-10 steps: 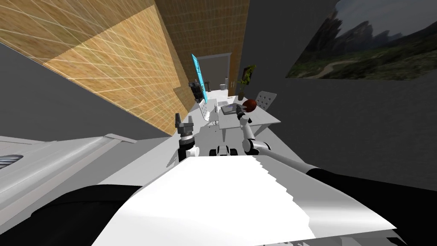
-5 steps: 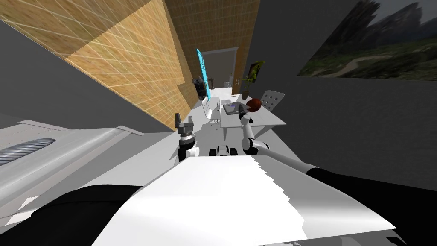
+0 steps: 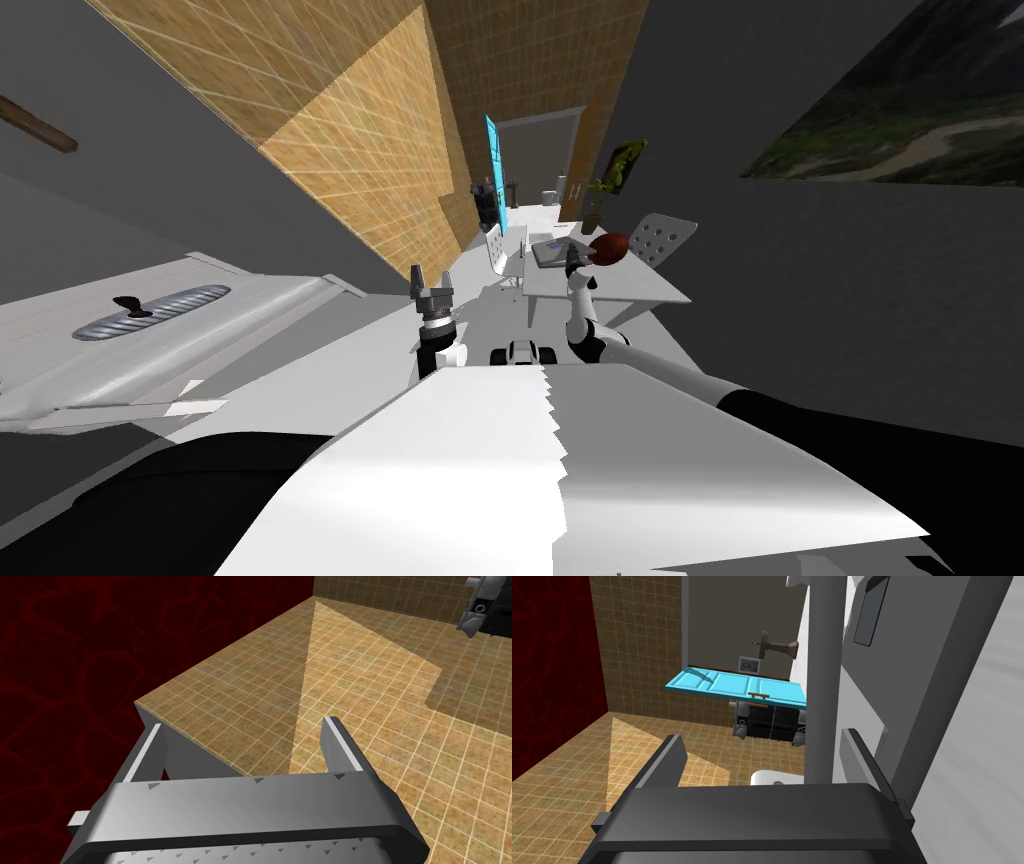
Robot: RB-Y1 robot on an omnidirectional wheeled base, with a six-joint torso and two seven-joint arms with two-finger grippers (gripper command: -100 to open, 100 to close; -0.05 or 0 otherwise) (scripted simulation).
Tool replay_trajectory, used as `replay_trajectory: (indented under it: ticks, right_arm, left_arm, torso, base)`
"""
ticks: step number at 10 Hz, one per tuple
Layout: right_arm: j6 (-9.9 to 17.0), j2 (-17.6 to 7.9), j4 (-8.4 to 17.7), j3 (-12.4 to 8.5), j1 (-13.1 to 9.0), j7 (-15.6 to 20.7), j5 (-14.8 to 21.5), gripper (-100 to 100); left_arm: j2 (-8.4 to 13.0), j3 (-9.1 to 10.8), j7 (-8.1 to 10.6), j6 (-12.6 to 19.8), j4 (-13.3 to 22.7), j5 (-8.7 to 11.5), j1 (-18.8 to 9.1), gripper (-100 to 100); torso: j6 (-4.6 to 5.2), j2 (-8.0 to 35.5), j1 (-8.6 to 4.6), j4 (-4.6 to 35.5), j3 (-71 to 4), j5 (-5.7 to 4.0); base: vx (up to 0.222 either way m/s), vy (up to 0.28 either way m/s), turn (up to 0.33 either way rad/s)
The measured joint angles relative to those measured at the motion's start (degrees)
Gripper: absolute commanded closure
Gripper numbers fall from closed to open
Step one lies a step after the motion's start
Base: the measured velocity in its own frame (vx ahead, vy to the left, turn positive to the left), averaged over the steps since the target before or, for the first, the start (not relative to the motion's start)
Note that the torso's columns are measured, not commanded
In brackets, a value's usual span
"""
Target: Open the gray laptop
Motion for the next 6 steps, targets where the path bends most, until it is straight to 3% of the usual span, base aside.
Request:
replay_trajectory:
  ticks: [1,2,3,4,5,6]
  right_arm:
    - [-1.47,-0.99,0.94,0.88,0.25,1.0,-1.83,-100]
    - [-2.54,-1.26,1.16,1.66,0.42,1.63,-3.57,-100]
    - [-2.34,-0.4,1.06,-3.42,-1.67,3.01,-0.96,-100]
    - [-2.97,0.02,1.33,-6.22,-2.38,4.0,-0.9,-100]
    - [-3.66,0.14,1.54,-7.35,-2.62,4.41,-1.3,-100]
    - [-4.52,-0.53,2.07,-6.26,-2.33,4.32,-2.46,-100]
  left_arm:
    - [0.0,0.0,0.0,0.0,0.0,0.0,0.01,0]
    - [-0.01,0.0,0.0,0.0,0.0,0.0,0.03,0]
    - [0.0,0.0,0.0,0.0,0.0,0.0,0.0,0]
    - [0.0,0.0,0.0,0.0,0.0,0.0,0.0,0]
    - [0.0,0.0,0.0,0.0,0.0,0.0,0.01,0]
    - [0.0,0.0,0.0,0.0,0.0,0.0,0.03,0]
  torso:
    - [0.0,-0.16,0.22,-0.01,-0.1,0.07]
    - [0.08,-0.35,0.34,-0.1,-0.22,0.11]
    - [-0.03,-0.08,0.1,-0.08,-0.09,0.04]
    - [0.02,-0.09,0.04,-0.07,-0.06,-0.01]
    - [0.04,-0.41,0.16,-0.15,-0.25,0.03]
    - [0.07,-0.63,0.22,-0.23,-0.4,0.05]
  base:
    - [-0.031,-0.019,0.073]
    - [-0.147,-0.083,0.339]
    - [-0.164,-0.095,0.433]
    - [-0.077,-0.043,0.312]
    - [-0.016,-0.008,0.089]
    - [-0.148,-0.04,0.326]
